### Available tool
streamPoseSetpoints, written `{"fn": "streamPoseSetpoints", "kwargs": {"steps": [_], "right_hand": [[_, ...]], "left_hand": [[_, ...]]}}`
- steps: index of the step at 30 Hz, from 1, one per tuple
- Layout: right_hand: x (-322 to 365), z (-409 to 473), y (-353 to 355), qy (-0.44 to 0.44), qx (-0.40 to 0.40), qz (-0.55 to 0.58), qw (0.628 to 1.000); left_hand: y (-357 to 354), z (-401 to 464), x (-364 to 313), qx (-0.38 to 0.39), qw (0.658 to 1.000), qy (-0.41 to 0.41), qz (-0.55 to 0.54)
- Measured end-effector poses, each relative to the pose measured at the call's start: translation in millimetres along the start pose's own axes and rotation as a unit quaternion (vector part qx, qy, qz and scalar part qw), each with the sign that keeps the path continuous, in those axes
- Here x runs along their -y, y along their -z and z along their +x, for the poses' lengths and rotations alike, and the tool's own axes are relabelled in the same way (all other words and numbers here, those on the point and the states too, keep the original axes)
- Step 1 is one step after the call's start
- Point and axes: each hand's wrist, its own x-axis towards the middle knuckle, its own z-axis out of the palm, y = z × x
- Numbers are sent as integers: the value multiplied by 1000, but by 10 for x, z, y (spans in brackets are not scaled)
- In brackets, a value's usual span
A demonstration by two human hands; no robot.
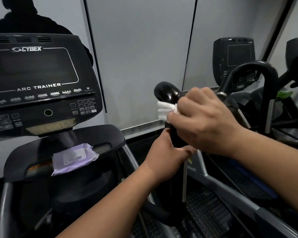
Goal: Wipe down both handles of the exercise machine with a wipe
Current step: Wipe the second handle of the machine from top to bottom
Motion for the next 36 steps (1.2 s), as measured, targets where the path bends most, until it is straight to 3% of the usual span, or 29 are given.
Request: {"fn": "streamPoseSetpoints", "kwargs": {"steps": [3, 8, 12, 17, 22, 27, 31, 36], "right_hand": [[-120, -32, -4, -104, -19, 49, 993], [101, -132, -68, -103, -19, 116, 988], [11, -37, -123, -267, -81, 209, 937], [313, -275, -131, -248, -96, 238, 934], [118, -113, -185, -356, -152, 248, 888], [371, -390, -109, -317, -130, 292, 893], [127, -197, -194, -429, -129, 349, 823], [442, -461, -109, -453, -148, 403, 781]], "left_hand": [[-2, 4, 7, 12, 1000, 6, 6], [-19, -7, 16, 7, 1000, -14, 3], [-54, -17, 50, 5, 1000, 16, -15], [-77, -37, 40, 3, 1000, 17, -6], [-86, -61, 61, 2, 1000, 29, 8], [-86, -84, 32, 19, 999, 30, 4], [-98, -105, 58, 10, 998, 50, -31], [-121, -103, 67, 8, 997, 57, -49]]}}
